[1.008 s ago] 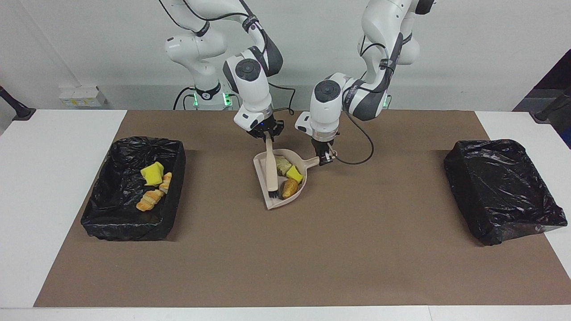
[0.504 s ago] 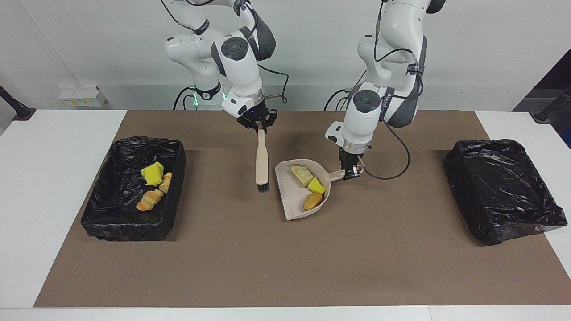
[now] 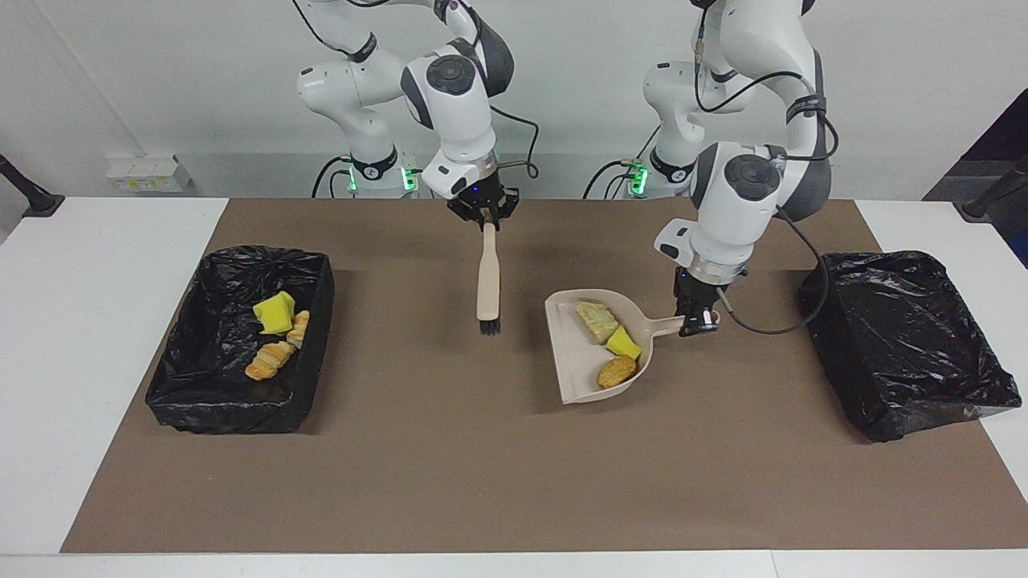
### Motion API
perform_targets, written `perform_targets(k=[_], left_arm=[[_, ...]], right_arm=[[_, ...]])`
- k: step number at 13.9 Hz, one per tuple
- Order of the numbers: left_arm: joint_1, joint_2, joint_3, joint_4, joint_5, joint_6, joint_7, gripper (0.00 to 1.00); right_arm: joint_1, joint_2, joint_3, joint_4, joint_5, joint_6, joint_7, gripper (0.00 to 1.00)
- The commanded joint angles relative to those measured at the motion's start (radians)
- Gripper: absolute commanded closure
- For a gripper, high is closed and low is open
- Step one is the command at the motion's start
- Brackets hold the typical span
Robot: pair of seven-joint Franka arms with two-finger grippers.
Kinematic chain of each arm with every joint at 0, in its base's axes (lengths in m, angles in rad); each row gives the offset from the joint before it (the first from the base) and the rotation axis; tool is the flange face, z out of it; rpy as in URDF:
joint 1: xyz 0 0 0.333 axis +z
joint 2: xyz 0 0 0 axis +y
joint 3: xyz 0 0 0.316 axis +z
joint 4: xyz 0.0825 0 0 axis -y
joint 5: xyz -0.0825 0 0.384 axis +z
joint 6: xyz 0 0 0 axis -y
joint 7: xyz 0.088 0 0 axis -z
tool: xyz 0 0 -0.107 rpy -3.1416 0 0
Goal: Sweep and dump trash in bin
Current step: 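Carry the loaded dustpan with the left gripper over the other bin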
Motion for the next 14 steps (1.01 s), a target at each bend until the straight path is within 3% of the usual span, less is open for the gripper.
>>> perform_targets(k=[1, 4, 6, 9, 11, 14], left_arm=[[0.007, 0.042, 0.086, 0.138, -0.049, -0.119, 0.167, 1.0], [0.056, 0.064, 0.158, 0.204, -0.047, -0.198, 0.276, 1.0], [0.075, 0.064, 0.216, 0.204, -0.044, -0.213, 0.348, 1.0], [0.076, 0.07, 0.362, 0.216, -0.037, -0.218, 0.518, 1.0], [0.081, 0.11, 0.453, 0.288, -0.024, -0.226, 0.619, 1.0], [0.098, 0.125, 0.537, 0.308, 0.067, -0.198, 0.707, 1.0]], right_arm=[[0.097, 0.106, 0.003, 0.094, -0.049, -0.009, 0.138, 1.0], [0.227, 0.259, 0.002, 0.235, -0.104, -0.026, 0.299, 1.0], [0.283, 0.31, 0.003, 0.256, -0.145, -0.004, 0.373, 1.0], [0.338, 0.341, 0.003, 0.237, -0.138, 0.034, 0.419, 1.0], [0.363, 0.344, 0.003, 0.198, -0.147, 0.066, 0.422, 1.0], [0.36, 0.345, 0.003, 0.177, -0.149, 0.089, 0.412, 1.0]])
